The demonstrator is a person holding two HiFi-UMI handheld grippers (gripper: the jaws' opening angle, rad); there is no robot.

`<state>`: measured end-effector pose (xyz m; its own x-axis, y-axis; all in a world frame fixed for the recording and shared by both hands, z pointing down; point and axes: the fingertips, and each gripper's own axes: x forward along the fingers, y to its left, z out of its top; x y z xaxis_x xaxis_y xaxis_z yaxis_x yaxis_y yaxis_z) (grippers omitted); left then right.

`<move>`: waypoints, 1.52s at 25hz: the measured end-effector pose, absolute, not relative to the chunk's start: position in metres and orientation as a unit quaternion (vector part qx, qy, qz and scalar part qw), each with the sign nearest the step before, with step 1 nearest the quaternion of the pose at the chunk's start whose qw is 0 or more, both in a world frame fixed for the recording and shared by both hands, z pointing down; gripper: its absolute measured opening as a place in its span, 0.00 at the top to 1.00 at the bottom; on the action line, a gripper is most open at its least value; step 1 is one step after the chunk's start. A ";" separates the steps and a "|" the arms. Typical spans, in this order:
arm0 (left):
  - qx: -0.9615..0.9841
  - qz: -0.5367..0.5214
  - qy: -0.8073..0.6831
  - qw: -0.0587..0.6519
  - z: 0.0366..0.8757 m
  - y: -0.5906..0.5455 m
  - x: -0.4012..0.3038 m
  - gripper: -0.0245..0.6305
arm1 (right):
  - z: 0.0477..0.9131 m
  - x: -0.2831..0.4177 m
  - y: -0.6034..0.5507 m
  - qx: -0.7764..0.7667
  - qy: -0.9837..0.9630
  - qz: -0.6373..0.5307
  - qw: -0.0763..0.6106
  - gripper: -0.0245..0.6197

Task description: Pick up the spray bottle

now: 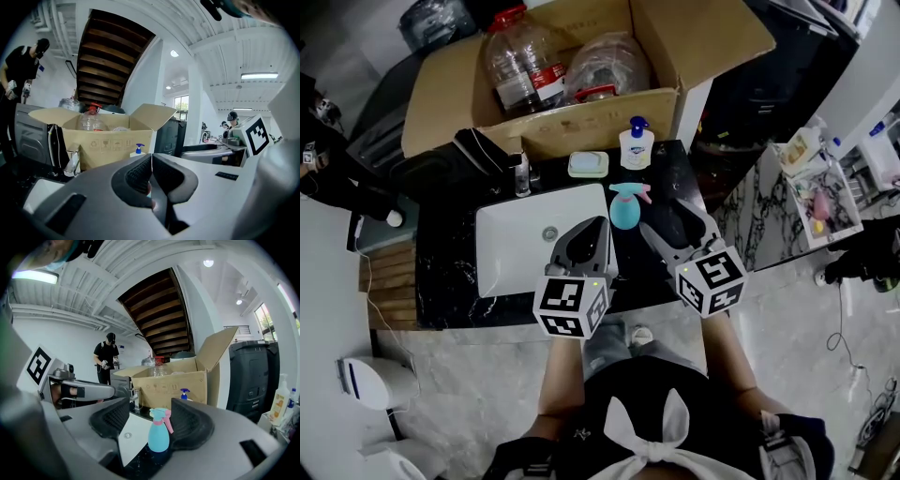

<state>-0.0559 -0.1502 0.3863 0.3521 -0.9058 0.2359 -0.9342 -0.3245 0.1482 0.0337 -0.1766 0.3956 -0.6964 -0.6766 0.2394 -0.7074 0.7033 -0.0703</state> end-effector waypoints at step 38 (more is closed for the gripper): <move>0.811 0.098 -0.554 0.162 0.426 -0.213 -0.099 0.92 | 0.463 0.007 -0.254 0.376 -0.905 0.109 0.164 0.55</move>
<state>-0.0994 -0.2129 0.4255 0.3664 -0.8665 0.3390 -0.9302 -0.3335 0.1532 0.0073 -0.2543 0.4631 -0.6636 -0.6450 0.3789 -0.7168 0.6933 -0.0751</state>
